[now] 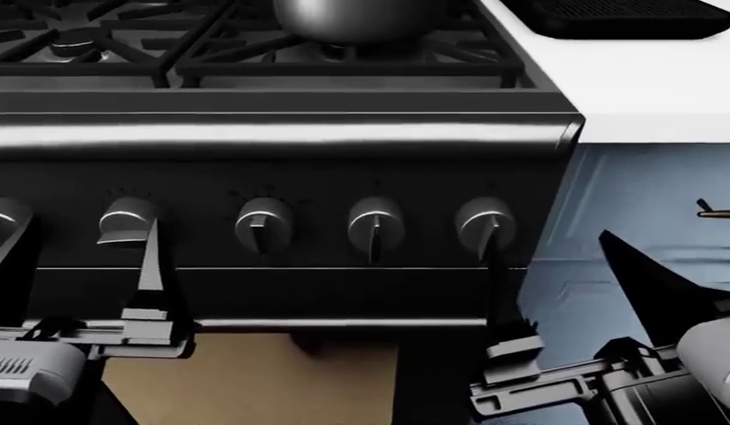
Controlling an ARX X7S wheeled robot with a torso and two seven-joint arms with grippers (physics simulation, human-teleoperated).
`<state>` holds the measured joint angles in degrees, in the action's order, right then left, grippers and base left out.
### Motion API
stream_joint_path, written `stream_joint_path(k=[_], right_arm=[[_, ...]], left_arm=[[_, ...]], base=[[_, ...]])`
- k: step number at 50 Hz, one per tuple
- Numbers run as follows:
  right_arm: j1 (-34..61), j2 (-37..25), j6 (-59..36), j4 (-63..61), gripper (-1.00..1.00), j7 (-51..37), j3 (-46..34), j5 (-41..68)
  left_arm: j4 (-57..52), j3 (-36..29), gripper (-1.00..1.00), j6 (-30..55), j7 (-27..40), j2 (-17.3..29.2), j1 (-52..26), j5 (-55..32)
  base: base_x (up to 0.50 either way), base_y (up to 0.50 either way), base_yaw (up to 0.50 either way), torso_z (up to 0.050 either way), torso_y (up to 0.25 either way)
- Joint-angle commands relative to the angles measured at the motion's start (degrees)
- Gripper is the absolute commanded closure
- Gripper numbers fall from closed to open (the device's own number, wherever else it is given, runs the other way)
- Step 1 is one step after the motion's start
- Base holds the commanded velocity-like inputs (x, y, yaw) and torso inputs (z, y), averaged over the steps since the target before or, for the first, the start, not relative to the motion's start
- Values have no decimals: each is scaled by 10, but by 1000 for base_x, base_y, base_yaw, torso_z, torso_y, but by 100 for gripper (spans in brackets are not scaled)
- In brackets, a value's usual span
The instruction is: Frozen meat rests on a plate on the counter. Retrieve the meat and place it in a pot on a burner. Then turn the burner on.
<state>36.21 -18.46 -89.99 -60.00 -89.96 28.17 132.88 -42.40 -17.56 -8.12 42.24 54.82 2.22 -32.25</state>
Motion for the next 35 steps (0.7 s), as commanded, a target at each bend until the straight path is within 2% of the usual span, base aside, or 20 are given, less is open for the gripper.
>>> stream_joint_path(k=[1, 12, 26, 35], right_arm=[[-9, 7, 0, 0, -100, 0, -24, -29], [-21, 24, 0, 0, -100, 2, -38, -54], [-10, 37, 0, 0, -100, 55, -60, -141], [-32, 36, 1, 0, -100, 131, -61, -238]], left_arm=[[13, 3, -100, -17, -5, -4, 12, 3], [19, 9, -100, -34, -8, -7, 21, 6], [32, 20, -100, -59, -14, -11, 33, 10], [37, 23, -100, -64, -15, -11, 37, 7]], base=[[0, 0, 0, -50, 0], [0, 0, 0, -45, 0], [0, 0, 0, -1, 0], [0, 0, 0, 0, 0]])
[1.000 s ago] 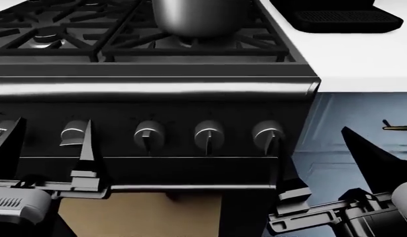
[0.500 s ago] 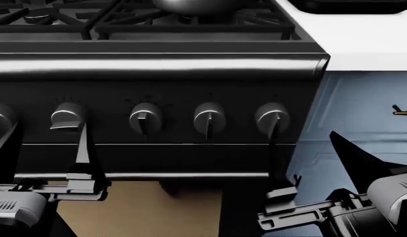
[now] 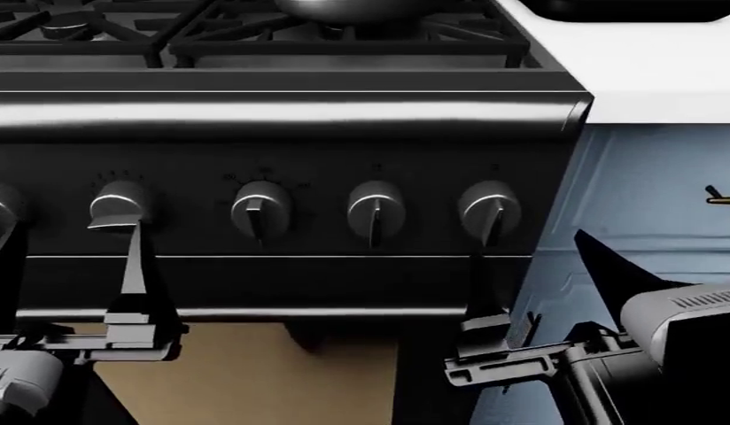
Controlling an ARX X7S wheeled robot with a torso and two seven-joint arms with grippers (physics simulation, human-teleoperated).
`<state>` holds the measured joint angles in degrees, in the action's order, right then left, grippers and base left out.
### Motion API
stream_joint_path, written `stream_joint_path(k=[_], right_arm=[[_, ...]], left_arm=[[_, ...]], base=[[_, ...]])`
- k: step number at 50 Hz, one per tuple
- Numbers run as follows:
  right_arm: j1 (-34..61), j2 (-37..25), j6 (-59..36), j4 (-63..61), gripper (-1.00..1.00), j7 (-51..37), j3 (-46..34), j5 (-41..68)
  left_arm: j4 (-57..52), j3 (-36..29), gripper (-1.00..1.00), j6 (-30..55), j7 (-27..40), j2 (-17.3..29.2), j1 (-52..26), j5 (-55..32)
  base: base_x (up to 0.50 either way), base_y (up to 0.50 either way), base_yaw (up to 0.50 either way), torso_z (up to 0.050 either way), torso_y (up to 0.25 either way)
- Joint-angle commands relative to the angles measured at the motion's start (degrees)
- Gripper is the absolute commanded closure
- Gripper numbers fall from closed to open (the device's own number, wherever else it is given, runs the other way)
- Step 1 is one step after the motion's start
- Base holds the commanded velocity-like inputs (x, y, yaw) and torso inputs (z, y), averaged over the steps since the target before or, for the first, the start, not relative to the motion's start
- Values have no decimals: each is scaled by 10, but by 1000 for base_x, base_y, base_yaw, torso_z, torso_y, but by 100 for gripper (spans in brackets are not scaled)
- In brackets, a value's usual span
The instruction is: Frozen meat rests on a plate on the counter. Retrieve the meat and place it in a pot on a burner. Then turn the burner on.
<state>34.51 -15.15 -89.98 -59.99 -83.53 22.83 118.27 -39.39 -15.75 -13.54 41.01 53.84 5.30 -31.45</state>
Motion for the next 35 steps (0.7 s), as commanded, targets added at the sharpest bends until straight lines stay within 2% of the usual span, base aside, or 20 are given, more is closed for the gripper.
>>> stream_joint_path(k=[1, 21, 35], right_arm=[[-19, 3, 1, 1, -100, 76, -9, -102], [-32, 0, 31, 21, -100, 130, -53, -214], [-27, 6, 31, 23, -100, 209, -101, -332]], left_arm=[[7, 5, -100, -11, -3, -1, 7, -2], [15, 8, -100, -19, -9, -4, 11, -6], [9, 18, -100, -29, -9, 1, 22, -12]], base=[[0, 0, 0, 0, 0], [0, 0, 0, 0, 0], [0, 0, 0, 0, 0]])
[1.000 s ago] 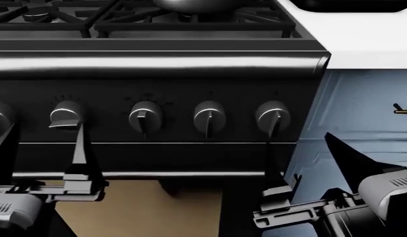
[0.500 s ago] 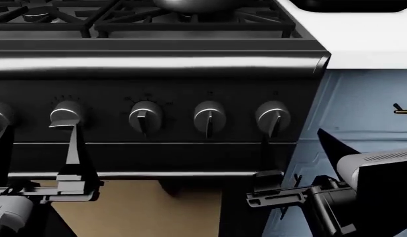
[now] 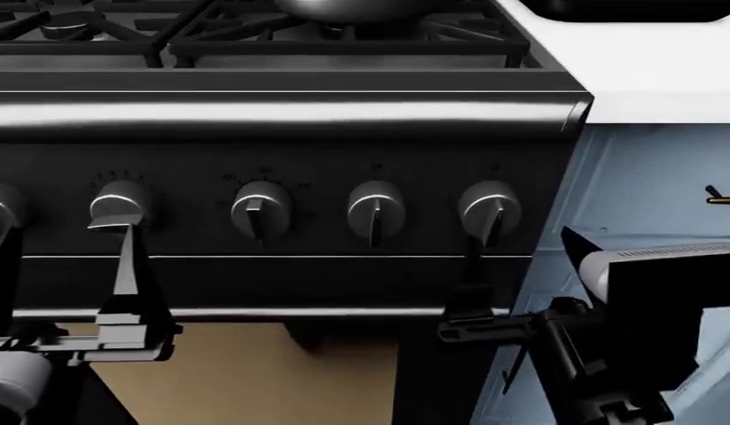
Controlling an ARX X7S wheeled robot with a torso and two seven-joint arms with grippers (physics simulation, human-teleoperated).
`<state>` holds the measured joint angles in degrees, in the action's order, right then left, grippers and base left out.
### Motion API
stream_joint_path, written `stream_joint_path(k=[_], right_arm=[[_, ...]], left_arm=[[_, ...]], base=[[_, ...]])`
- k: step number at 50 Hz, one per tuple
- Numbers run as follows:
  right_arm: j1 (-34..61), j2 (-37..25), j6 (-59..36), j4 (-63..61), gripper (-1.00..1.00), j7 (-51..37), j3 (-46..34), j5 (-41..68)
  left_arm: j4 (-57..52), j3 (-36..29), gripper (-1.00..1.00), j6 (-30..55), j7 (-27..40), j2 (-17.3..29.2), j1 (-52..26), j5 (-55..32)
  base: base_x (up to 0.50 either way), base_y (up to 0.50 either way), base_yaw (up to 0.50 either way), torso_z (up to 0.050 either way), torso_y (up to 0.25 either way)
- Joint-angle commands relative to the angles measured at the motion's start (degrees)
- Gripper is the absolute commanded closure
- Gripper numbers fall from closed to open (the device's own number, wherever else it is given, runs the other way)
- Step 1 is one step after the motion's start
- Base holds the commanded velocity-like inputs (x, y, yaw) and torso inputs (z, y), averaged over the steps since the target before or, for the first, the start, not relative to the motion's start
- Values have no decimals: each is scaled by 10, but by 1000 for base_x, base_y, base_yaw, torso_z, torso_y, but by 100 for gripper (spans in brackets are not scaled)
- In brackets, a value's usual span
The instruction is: Frozen meat rests on a plate on the counter. Retrieve the meat and place it in a pot on a burner. Then turn the burner on.
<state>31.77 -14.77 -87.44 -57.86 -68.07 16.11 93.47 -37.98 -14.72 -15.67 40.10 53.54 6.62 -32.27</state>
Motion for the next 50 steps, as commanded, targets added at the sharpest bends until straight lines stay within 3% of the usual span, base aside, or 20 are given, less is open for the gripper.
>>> stream_joint_path(k=[1, 17, 48, 49, 50], right_arm=[[-2, 3, 8, 2, -100, 61, -39, -95], [-18, -16, 61, 18, -100, 146, -118, -234], [-30, -44, 130, 52, -100, 182, -181, -307], [-29, -45, 130, 53, 100, 182, -183, -308], [-29, -45, 131, 53, 100, 182, -184, -309]], left_arm=[[-5, 7, -100, -8, 0, 4, 9, -4], [3, 7, -100, -11, -7, 1, 7, -10], [11, 6, -100, -12, -15, -6, 5, -14], [12, 5, -100, -12, -16, -6, 5, -14], [12, 5, -100, -12, -16, -6, 4, -14]], base=[[0, 0, 0, 0, 0], [0, 0, 0, 0, 0], [0, 0, 0, 0, 0], [0, 0, 0, 0, 0], [0, 0, 0, 0, 0]])
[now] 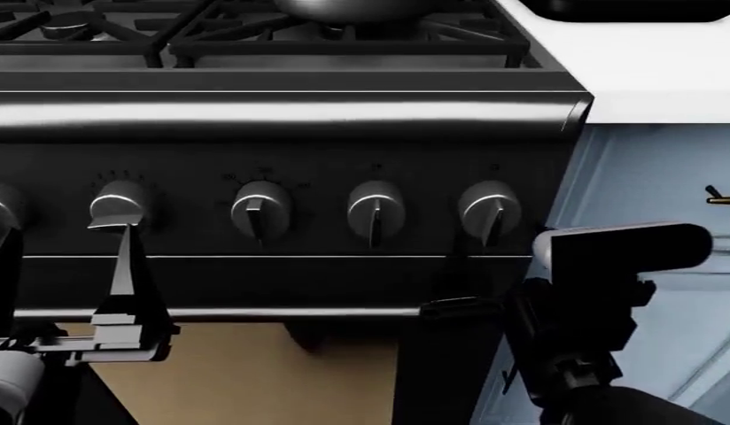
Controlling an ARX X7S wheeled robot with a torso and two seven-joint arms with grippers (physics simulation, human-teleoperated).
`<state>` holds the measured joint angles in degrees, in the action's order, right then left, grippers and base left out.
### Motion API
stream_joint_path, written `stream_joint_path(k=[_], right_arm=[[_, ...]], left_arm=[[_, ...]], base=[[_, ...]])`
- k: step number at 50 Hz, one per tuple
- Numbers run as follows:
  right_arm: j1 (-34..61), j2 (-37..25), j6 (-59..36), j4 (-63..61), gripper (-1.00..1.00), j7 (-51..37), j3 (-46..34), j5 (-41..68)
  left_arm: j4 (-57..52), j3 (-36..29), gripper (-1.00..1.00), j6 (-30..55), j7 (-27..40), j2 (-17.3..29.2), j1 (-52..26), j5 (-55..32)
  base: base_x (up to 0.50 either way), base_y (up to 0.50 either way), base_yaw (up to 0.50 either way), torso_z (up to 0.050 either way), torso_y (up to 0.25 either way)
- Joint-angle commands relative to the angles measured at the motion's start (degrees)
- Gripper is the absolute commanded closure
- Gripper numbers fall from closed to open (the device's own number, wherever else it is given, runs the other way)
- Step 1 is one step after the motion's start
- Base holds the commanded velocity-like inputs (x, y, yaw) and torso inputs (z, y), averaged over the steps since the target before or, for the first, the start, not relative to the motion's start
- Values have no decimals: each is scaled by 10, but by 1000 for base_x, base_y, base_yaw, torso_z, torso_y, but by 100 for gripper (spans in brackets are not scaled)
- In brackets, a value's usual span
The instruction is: Frozen meat rests on a plate on the counter. Retrieve the meat and place it in a pot on a burner. Then turn the burner on.
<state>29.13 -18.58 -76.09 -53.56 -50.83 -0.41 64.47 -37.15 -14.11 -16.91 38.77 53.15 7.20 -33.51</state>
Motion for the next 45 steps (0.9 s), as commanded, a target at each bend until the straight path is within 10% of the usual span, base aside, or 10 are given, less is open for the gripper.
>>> stream_joint_path(k=[1, 45], right_arm=[[-3, -7, 19, 11, 100, 10, -20, -20], [61, -35, -13, 23, 100, -14, -81, 12]], left_arm=[[4, -1, -100, 0, -3, -3, -2, -2], [16, -4, -100, 0, -14, -12, -4, -7]], base=[[0, 0, 0, 0, 0], [2, 0, 2, 0, 0]])
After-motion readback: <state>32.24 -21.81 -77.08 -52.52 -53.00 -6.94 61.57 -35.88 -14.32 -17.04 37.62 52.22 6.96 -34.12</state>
